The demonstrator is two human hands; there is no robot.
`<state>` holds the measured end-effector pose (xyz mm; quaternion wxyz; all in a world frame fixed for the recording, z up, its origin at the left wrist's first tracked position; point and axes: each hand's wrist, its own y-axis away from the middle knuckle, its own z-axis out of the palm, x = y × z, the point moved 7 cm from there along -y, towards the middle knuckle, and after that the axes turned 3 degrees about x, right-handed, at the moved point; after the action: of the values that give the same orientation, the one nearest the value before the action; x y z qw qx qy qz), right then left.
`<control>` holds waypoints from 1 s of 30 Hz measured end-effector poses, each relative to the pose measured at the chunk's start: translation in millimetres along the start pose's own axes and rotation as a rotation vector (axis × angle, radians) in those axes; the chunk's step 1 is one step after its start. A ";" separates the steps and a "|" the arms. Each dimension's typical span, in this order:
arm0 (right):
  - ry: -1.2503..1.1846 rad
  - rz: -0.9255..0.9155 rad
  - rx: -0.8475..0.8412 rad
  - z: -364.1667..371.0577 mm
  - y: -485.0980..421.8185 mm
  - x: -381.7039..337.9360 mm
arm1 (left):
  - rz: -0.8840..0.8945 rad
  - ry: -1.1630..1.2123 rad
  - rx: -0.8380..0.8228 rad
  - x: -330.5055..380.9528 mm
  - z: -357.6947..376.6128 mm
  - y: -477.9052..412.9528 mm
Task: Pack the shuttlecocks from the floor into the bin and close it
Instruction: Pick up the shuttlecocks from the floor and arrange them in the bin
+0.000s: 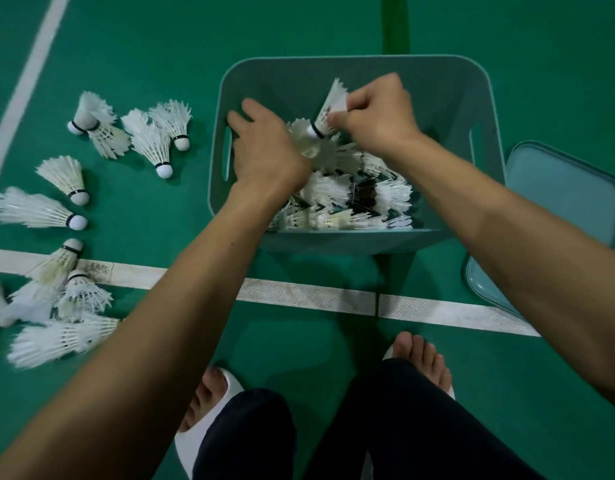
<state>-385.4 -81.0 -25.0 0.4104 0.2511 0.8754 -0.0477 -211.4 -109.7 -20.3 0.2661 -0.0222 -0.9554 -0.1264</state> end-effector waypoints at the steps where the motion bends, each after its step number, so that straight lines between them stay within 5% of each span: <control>1: 0.005 0.002 -0.019 8.5 -0.9 -2.6 | -0.011 -0.045 -0.014 -0.3 2.6 -1.5; 6: 0.206 -0.048 -0.039 41.7 1.4 -8.5 | -0.110 -0.098 -0.196 -10.0 24.7 -18.9; 16: 0.112 0.131 -0.385 47.2 -4.8 -1.3 | -0.127 0.062 -0.323 -23.0 51.4 -43.3; 21: 0.289 0.102 -0.117 32.6 -6.7 8.4 | 0.034 -0.018 -0.285 -13.4 54.8 -46.9; 30: -0.534 0.559 -0.192 44.7 -9.8 37.1 | 0.315 -0.245 0.116 6.9 22.2 -49.2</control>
<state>-379.0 -87.6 -83.2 0.6422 0.4190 0.6363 0.0843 -233.9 -151.8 -46.3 0.1655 -0.1711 -0.9710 -0.0246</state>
